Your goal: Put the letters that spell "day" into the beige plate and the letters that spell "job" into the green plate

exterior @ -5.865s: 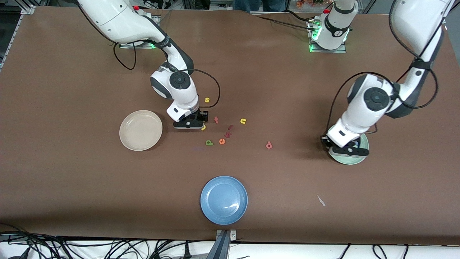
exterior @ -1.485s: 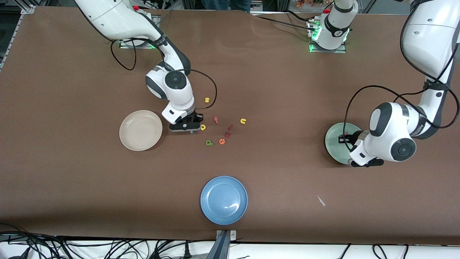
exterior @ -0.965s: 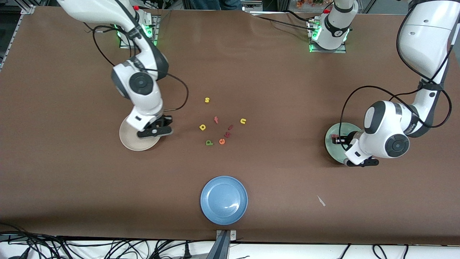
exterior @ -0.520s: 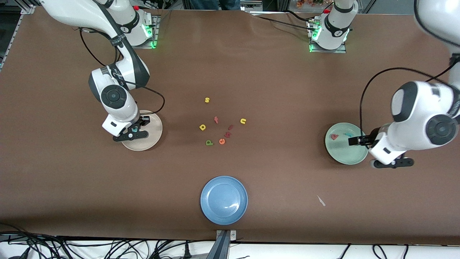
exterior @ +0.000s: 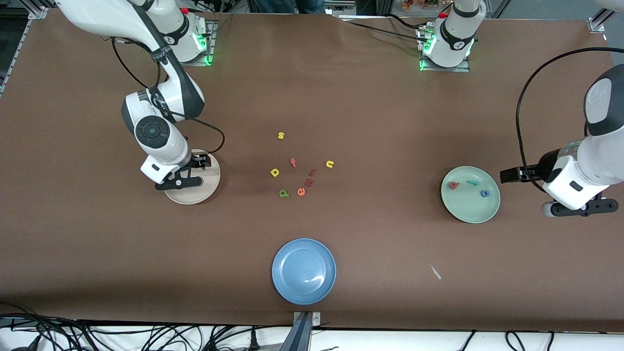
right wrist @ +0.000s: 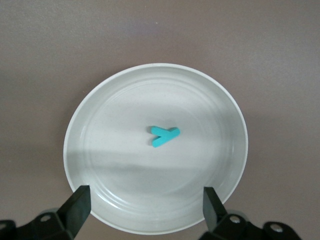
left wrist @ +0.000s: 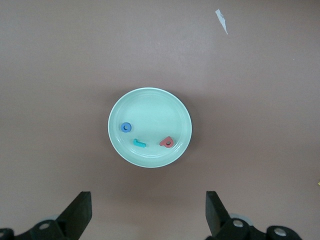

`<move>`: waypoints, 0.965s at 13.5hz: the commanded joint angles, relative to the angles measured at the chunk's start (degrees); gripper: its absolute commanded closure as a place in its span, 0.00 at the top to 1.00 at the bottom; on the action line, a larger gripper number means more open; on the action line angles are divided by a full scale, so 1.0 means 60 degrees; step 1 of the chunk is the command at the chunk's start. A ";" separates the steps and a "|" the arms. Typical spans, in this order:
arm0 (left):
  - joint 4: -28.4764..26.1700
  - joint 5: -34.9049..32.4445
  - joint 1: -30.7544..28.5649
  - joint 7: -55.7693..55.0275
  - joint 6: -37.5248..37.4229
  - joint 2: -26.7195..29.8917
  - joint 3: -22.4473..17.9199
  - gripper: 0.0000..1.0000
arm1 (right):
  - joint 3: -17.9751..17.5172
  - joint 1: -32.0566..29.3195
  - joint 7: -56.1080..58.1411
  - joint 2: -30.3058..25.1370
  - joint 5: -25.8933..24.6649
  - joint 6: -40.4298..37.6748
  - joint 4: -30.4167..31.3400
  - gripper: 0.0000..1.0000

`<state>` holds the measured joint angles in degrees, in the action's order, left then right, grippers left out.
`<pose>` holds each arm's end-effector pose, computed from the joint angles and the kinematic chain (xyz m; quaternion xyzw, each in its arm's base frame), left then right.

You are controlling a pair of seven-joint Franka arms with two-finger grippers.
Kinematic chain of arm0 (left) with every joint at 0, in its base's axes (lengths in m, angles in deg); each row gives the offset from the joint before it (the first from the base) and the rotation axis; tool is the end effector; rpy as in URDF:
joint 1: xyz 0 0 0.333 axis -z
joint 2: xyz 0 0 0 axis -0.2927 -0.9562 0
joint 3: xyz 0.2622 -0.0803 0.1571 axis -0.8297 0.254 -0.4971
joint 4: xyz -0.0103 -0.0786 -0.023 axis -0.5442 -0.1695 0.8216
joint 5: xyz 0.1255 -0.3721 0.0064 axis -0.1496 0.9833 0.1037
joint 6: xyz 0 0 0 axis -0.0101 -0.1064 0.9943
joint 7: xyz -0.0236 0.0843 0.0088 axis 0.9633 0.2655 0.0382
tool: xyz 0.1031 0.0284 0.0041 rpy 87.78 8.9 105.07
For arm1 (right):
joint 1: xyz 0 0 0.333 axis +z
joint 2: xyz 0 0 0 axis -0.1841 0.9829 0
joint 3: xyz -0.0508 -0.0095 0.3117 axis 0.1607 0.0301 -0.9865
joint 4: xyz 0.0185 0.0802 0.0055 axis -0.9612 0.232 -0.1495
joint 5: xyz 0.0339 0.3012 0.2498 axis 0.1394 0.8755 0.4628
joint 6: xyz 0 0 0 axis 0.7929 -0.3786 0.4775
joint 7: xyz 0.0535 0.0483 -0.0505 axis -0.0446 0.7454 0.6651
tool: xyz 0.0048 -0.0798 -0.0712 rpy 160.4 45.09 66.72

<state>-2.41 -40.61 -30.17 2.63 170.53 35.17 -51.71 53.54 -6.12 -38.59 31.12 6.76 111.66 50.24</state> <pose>0.6636 -0.0155 0.4984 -0.9948 -0.0547 0.0849 0.0097 0.5615 0.1617 0.2525 0.9918 0.0890 -0.0472 0.0792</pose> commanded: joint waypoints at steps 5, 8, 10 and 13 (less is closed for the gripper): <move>-0.0036 0.0419 0.1527 0.0930 -0.0253 0.0594 -0.1625 0.98 | -0.0542 0.1065 -0.0697 0.0672 0.2029 0.0020 -0.1297 0.99; -0.0635 0.1444 0.2510 0.1441 -0.0107 0.1207 -0.3105 0.93 | -0.0528 0.1944 -0.1256 0.1463 0.1883 0.0035 -0.2162 0.99; -0.0944 0.1475 0.2705 0.1955 0.0229 0.1312 -0.3608 0.93 | -0.0528 0.2298 -0.1228 0.1786 0.1417 0.0573 -0.2252 0.99; -0.0843 0.1373 0.2573 0.2189 0.0289 0.1283 -0.3608 0.97 | -0.0542 0.2371 -0.1257 0.2167 0.0609 0.1059 -0.2194 0.98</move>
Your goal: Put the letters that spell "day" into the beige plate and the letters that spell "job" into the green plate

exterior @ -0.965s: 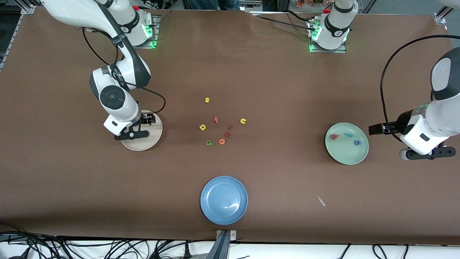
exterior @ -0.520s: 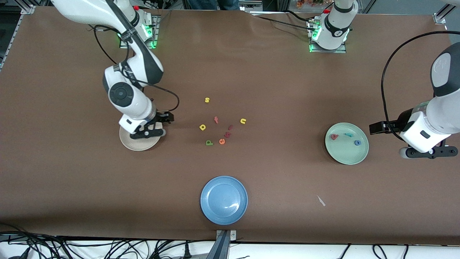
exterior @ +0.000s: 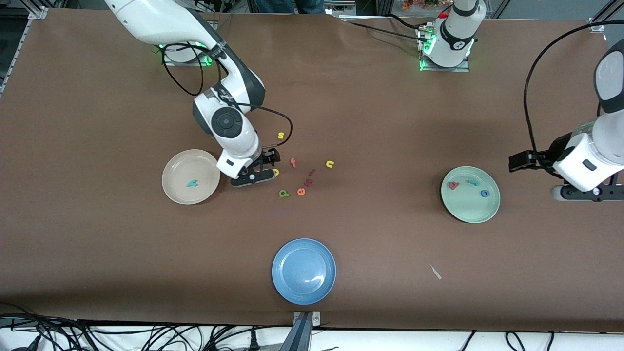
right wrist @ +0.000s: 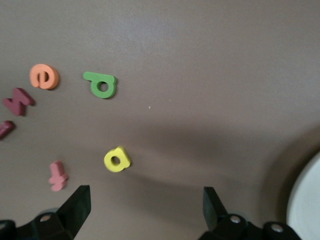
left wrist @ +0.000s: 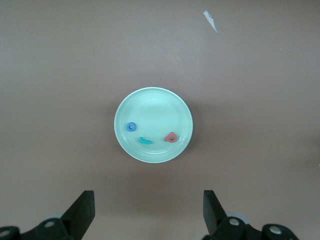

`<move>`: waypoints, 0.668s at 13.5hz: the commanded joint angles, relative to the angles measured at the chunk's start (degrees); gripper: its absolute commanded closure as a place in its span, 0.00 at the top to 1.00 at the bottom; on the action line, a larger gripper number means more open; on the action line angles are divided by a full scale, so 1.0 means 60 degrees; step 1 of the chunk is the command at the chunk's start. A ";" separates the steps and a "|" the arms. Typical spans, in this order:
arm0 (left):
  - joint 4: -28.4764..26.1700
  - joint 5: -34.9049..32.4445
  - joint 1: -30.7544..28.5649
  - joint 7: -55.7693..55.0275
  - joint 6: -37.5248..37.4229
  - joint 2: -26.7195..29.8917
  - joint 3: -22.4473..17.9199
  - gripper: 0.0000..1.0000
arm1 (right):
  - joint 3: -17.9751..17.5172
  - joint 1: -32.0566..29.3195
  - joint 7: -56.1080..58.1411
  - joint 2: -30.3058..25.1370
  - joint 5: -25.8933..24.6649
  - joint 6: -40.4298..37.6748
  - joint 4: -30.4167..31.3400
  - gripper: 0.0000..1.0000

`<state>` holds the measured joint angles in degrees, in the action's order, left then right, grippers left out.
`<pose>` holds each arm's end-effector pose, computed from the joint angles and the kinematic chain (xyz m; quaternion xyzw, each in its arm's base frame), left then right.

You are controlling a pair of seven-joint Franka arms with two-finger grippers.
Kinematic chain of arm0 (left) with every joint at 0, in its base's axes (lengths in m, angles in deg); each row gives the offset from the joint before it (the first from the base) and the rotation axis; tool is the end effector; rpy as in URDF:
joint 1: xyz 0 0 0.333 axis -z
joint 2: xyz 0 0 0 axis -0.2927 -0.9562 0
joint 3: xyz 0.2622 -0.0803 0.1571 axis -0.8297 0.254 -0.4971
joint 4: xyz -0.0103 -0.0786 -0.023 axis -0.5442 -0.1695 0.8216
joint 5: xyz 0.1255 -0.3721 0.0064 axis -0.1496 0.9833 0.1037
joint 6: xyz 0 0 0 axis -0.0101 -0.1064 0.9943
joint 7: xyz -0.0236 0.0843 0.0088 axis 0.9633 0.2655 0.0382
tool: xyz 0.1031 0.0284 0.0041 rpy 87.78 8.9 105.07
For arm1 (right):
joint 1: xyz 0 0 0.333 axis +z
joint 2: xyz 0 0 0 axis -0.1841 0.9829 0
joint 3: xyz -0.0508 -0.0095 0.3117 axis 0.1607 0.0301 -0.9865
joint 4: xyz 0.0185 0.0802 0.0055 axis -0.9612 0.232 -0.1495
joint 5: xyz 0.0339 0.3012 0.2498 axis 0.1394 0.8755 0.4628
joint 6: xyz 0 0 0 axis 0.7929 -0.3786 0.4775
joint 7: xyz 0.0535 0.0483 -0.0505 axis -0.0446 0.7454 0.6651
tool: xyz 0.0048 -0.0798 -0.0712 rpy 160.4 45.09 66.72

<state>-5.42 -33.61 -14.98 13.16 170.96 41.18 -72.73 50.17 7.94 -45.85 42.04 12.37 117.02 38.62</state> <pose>0.6439 -0.0075 0.5315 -0.9976 -0.0073 0.0670 0.0124 0.5409 0.3538 0.2302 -0.9913 -0.1310 0.0136 0.0037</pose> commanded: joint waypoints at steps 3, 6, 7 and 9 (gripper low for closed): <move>-0.0326 0.0148 0.0055 0.1139 0.0187 0.0267 -0.0106 0.99 | 0.0019 0.0334 -0.0046 0.0639 -0.0983 0.0475 -0.0287 0.99; -0.0296 0.0133 0.0098 0.1139 0.0274 0.0238 -0.0106 1.00 | 0.0019 0.0496 -0.0076 0.0903 -0.1265 0.0782 -0.0302 0.99; -0.0253 0.0191 0.0070 0.1110 0.0261 0.0252 -0.0106 1.00 | 0.0019 0.0554 -0.0076 0.0991 -0.1323 0.0942 -0.0302 0.98; -0.0034 0.0104 0.0156 0.1051 0.0231 0.0253 -0.0106 1.00 | 0.0019 0.0643 -0.0076 0.1153 -0.1353 0.1309 -0.0258 0.97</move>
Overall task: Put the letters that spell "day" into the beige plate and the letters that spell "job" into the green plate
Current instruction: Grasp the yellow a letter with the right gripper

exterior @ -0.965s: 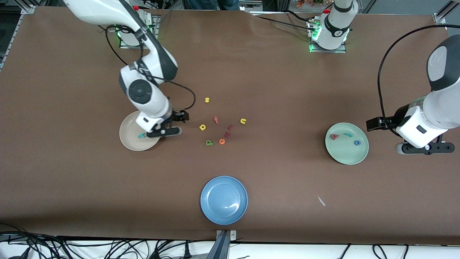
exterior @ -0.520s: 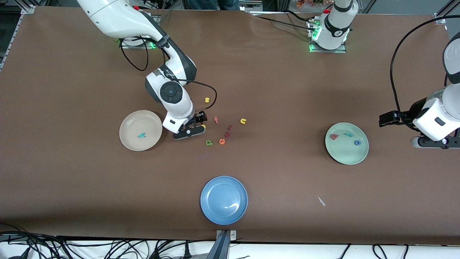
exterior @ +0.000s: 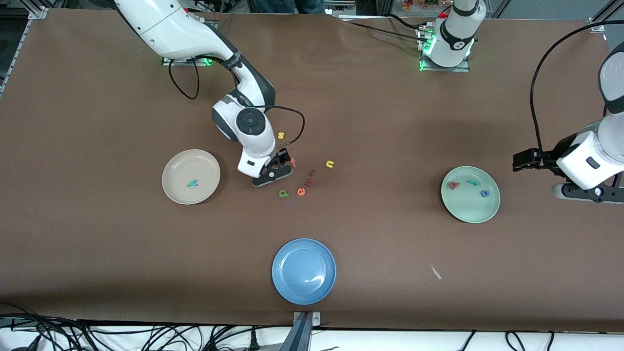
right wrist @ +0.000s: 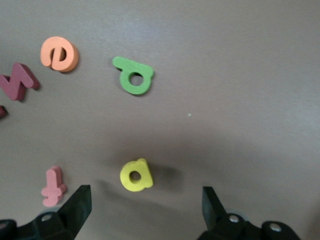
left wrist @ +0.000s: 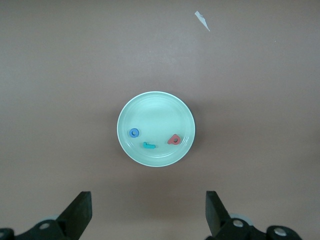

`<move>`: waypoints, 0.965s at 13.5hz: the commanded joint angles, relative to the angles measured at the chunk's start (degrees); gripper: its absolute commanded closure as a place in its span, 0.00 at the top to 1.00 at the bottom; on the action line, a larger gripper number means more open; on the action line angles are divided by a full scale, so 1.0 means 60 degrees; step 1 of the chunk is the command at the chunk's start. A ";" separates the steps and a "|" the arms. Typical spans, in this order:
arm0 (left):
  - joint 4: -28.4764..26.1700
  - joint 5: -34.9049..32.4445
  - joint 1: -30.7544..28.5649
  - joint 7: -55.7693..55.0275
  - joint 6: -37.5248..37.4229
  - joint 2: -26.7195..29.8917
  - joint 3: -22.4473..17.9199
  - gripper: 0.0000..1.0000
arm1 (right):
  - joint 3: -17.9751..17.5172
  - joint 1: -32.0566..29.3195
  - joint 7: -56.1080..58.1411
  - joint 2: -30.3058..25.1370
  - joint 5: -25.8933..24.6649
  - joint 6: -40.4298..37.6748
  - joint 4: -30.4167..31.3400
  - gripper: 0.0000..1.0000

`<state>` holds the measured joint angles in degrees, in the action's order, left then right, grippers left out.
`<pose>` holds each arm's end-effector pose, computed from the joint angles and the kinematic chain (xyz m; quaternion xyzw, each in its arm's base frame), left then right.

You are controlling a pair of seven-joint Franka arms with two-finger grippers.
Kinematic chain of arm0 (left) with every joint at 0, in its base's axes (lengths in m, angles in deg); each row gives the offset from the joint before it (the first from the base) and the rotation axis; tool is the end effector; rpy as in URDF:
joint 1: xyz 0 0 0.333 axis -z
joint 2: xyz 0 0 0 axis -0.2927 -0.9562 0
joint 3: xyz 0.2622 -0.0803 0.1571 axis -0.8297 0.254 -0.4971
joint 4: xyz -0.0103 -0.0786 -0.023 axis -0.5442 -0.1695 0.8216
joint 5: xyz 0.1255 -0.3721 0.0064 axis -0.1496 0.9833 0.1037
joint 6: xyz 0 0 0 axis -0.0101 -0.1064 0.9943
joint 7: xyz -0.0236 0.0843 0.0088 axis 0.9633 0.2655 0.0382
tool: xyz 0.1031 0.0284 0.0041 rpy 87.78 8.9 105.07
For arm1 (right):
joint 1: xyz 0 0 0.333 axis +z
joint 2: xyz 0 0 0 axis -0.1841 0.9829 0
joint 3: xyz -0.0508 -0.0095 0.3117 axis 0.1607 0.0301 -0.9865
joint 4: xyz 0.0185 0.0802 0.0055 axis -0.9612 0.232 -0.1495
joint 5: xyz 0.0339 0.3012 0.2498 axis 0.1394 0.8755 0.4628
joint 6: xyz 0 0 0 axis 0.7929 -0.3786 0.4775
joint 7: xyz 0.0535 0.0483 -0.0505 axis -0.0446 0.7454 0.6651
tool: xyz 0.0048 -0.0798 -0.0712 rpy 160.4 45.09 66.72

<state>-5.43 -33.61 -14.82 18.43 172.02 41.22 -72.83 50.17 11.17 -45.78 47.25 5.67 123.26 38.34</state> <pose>0.6459 -0.0084 0.5333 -0.9975 0.0392 0.0580 0.0099 0.5199 0.3879 0.1847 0.9794 0.2017 0.0110 0.0058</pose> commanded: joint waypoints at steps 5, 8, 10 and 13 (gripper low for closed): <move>-0.0017 0.0177 0.0028 0.0232 -0.0003 0.0320 -0.0103 1.00 | 0.0019 0.0134 -0.0088 0.0432 -0.0368 0.0635 -0.0152 0.88; -0.0061 0.0133 -0.0060 0.0160 -0.0003 0.0276 -0.0118 1.00 | 0.0019 0.0134 -0.0088 0.0461 -0.0456 0.0665 -0.0050 0.81; -0.0119 0.0133 -0.0147 0.0159 -0.0003 0.0290 -0.0133 1.00 | 0.0034 0.0104 -0.0088 0.0447 -0.0471 0.0694 0.0053 0.73; -0.0148 0.0118 -0.0206 0.0159 -0.0003 0.0305 -0.0104 1.00 | 0.0078 0.0090 -0.0088 0.0388 -0.0457 0.0738 0.0257 0.60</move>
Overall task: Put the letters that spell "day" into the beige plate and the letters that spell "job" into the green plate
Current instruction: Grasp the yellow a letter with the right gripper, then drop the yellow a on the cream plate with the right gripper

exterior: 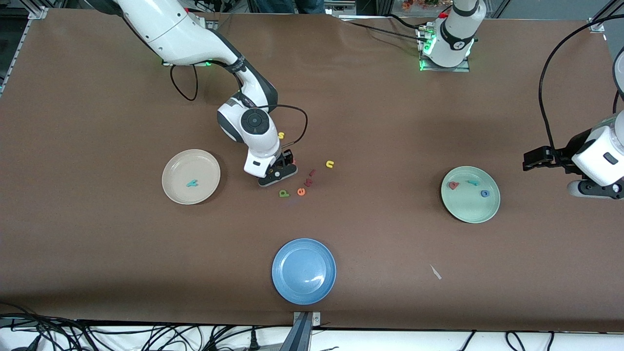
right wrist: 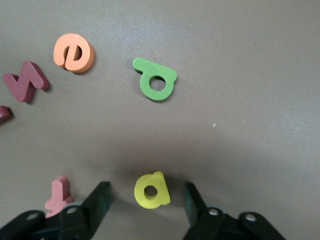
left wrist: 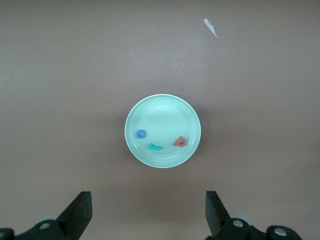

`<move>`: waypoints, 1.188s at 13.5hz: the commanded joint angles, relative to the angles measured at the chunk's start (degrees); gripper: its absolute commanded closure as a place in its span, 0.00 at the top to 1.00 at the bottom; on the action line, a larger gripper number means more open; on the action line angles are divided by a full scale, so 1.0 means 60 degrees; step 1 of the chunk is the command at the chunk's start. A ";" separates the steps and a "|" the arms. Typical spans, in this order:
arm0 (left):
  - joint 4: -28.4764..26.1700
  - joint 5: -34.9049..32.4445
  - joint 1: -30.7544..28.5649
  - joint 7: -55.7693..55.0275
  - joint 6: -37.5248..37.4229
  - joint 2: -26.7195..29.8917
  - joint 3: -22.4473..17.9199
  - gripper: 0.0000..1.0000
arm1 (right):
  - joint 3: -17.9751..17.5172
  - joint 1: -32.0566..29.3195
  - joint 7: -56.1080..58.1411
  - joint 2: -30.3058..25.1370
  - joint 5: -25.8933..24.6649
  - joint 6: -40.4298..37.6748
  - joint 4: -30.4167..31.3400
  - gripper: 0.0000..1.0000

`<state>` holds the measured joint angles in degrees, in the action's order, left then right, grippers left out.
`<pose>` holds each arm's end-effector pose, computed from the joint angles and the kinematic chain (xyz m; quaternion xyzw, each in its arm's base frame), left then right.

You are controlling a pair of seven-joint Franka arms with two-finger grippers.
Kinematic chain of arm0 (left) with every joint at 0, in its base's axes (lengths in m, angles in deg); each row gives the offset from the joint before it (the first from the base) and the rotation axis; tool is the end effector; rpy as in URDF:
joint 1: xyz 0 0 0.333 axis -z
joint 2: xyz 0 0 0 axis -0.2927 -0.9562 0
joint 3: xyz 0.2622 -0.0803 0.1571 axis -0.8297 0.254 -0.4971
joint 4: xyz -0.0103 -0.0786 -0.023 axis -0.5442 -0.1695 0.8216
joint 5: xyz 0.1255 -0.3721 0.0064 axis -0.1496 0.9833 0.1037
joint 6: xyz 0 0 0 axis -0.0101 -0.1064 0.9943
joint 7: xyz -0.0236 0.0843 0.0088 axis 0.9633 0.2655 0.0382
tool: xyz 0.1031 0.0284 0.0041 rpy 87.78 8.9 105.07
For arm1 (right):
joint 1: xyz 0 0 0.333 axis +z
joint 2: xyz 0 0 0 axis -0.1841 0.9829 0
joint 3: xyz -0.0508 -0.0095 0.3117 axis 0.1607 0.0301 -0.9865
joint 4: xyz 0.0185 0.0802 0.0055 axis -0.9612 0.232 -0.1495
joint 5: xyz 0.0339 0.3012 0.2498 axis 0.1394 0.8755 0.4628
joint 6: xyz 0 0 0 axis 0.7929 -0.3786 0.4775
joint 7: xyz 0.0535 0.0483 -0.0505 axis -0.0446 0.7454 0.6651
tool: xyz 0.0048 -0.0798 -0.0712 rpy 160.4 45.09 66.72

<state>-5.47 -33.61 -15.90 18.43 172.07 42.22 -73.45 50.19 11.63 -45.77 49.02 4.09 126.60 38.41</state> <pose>0.6424 0.0097 0.5443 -0.9984 0.0246 0.0494 0.0108 0.5158 0.3947 0.1701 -0.9760 -0.2166 -0.0237 0.0017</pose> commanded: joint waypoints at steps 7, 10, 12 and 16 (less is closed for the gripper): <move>-0.0113 0.0104 -0.0056 0.0159 0.0003 0.0138 -0.0030 1.00 | 0.0090 -0.0132 0.0013 -0.0258 -0.0134 0.0079 0.0334 0.18; -0.0128 0.0104 -0.0056 0.0159 0.0003 0.0138 -0.0045 1.00 | 0.0061 -0.0599 0.0247 -0.0916 -0.0061 -0.0943 0.0333 0.16; -0.0128 -0.0056 -0.0041 0.0159 0.0003 0.0153 -0.0030 1.00 | 0.0002 -0.1257 0.1136 -0.1502 -0.0017 -0.1748 0.0392 0.16; -0.0128 -0.0145 -0.0041 0.0159 0.0003 0.0153 -0.0030 1.00 | 0.0016 -0.2867 0.3801 -0.2791 -0.0017 -0.2294 0.1516 0.17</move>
<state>-5.53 -33.64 -16.15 18.43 172.05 42.22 -73.49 51.15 -0.80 -29.38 37.74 4.10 112.76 40.71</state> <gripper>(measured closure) 0.000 0.718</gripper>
